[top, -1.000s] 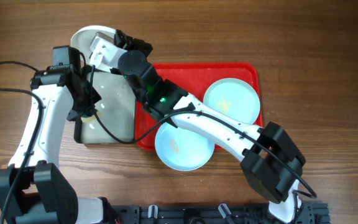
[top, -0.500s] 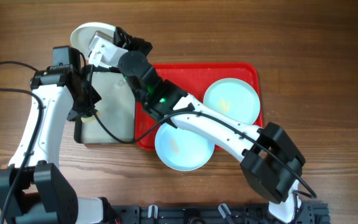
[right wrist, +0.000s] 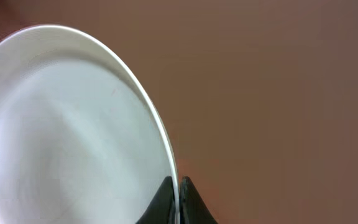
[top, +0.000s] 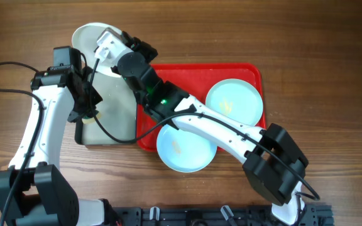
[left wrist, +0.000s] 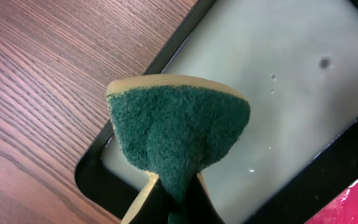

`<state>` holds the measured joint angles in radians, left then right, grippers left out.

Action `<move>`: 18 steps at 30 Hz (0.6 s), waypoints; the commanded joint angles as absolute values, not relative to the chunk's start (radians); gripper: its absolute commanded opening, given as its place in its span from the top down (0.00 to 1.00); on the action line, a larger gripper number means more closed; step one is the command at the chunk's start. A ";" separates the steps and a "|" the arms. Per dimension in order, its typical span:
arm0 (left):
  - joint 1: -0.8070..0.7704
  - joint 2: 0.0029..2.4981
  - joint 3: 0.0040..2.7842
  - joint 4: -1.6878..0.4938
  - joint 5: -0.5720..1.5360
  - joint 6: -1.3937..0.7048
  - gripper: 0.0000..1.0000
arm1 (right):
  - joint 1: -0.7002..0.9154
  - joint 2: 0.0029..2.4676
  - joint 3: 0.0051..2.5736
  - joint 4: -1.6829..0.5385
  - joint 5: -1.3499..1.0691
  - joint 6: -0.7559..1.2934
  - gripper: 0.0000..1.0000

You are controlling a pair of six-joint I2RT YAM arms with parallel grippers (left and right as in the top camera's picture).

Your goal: Clean dirty plates on tray and stack at the side

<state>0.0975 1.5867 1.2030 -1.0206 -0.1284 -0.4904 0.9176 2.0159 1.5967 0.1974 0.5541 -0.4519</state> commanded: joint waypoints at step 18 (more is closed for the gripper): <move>0.093 1.586 1.196 -0.932 0.014 -0.362 0.96 | 0.374 1.931 1.617 -0.323 -0.295 0.377 0.96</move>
